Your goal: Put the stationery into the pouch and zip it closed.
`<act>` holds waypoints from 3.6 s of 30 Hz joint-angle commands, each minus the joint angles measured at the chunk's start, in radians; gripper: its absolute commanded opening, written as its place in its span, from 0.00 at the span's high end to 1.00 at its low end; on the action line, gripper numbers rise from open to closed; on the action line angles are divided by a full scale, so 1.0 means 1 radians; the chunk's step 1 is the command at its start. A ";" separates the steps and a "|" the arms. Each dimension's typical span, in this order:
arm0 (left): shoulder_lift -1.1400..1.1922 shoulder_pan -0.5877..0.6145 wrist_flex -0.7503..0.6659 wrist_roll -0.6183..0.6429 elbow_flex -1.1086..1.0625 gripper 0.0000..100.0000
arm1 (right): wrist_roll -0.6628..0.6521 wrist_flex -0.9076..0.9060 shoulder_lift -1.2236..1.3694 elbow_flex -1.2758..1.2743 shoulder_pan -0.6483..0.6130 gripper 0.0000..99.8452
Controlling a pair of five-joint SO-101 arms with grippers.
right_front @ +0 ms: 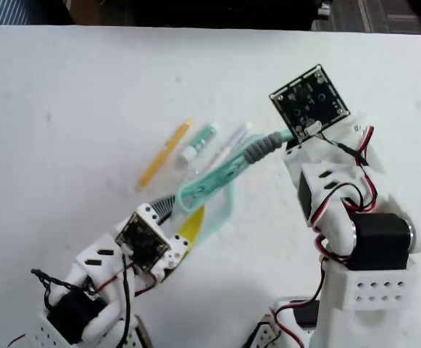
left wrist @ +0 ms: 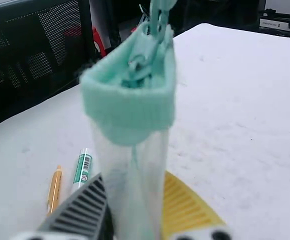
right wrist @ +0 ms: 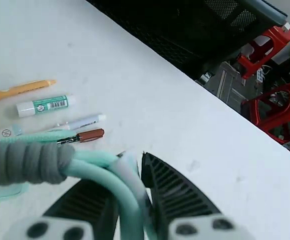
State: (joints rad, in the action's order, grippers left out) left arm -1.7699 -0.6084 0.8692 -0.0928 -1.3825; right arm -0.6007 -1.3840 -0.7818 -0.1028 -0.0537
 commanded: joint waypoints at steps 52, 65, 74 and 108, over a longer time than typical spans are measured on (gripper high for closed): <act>0.015 0.021 0.008 -0.015 0.012 0.98 | -0.256 0.309 0.108 -0.301 0.424 0.98; 0.015 0.021 0.008 -0.015 0.012 0.98 | -0.252 0.463 0.223 -0.301 0.524 0.98; 0.015 0.021 0.008 -0.015 0.012 0.98 | -0.176 0.512 0.186 -0.288 0.529 0.98; 0.015 0.021 0.008 -0.015 0.012 0.98 | -0.327 -0.251 -0.163 -0.147 0.176 0.73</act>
State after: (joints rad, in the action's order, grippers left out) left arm -1.7699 -0.6068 0.8738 -0.1005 -1.3825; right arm -0.8753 -1.4991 -0.8370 -0.2946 0.1841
